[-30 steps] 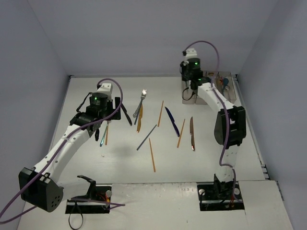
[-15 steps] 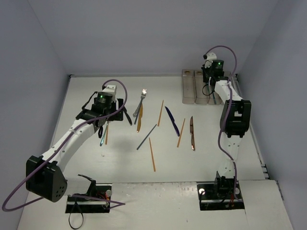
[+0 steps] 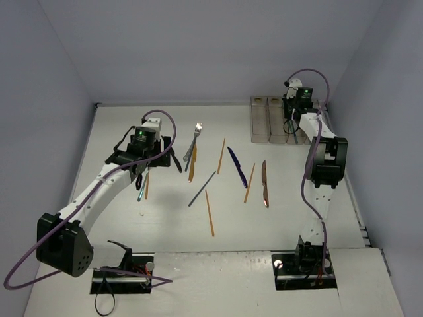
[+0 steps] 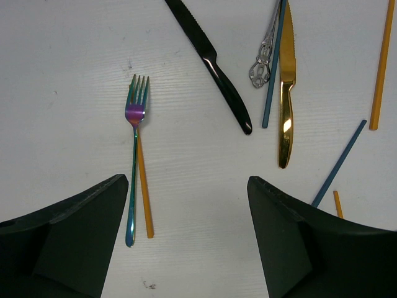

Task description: Sort the eating utensils into containers

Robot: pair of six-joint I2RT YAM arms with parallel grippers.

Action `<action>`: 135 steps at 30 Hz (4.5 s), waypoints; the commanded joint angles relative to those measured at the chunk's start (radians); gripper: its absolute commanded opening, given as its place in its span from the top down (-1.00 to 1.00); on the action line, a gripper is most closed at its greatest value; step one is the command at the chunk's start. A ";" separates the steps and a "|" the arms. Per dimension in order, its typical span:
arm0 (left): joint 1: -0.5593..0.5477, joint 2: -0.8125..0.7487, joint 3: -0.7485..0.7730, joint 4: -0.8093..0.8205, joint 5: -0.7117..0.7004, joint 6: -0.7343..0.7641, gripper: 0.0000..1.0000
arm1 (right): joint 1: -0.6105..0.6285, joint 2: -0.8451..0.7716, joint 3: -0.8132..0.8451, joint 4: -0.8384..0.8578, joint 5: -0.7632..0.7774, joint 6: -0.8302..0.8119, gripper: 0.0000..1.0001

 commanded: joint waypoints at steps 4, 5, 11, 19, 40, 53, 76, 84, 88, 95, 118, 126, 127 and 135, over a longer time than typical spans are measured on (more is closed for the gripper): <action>0.005 -0.011 0.024 0.041 0.007 0.013 -0.50 | -0.037 -0.134 -0.019 0.071 -0.023 -0.024 1.00; 0.005 -0.011 0.023 0.040 0.007 0.014 -0.50 | -0.042 -0.129 -0.020 0.071 -0.022 -0.021 1.00; 0.007 -0.005 0.024 0.035 -0.003 0.015 -0.50 | -0.056 -0.083 -0.013 0.074 -0.018 -0.011 0.96; 0.005 0.009 0.030 0.032 0.003 0.018 -0.50 | -0.057 -0.058 -0.008 0.076 0.019 0.007 0.43; 0.005 -0.011 0.025 -0.082 -0.019 0.037 -0.50 | 0.194 -0.762 -0.493 0.075 0.152 0.339 -0.01; 0.069 0.066 -0.007 -0.141 -0.061 0.089 0.14 | 0.345 -1.036 -0.899 0.075 0.103 0.543 -0.04; 0.179 0.286 -0.046 -0.090 -0.065 0.136 0.24 | 0.363 -1.200 -1.066 0.084 -0.014 0.474 -0.08; 0.179 0.353 -0.010 -0.109 -0.039 0.143 0.25 | 0.363 -1.210 -1.085 0.085 -0.013 0.463 -0.09; 0.180 0.390 0.013 -0.126 -0.046 0.147 0.25 | 0.363 -1.216 -1.092 0.085 -0.004 0.460 -0.09; 0.179 0.447 0.050 -0.118 -0.005 0.156 0.25 | 0.362 -1.226 -1.096 0.086 0.003 0.457 -0.10; 0.204 0.656 0.208 -0.128 0.143 0.135 0.90 | 0.361 -1.196 -1.091 0.086 -0.002 0.474 -0.10; 0.219 0.613 0.222 -0.145 0.192 0.135 1.00 | 0.361 -1.197 -1.075 0.085 -0.037 0.481 -0.11; 0.220 0.586 0.226 -0.148 0.193 0.131 1.00 | 0.362 -1.200 -1.070 0.086 -0.049 0.481 -0.11; 0.227 0.362 0.264 -0.148 0.236 0.038 1.00 | 0.404 -1.210 -1.016 0.093 -0.153 0.463 -0.18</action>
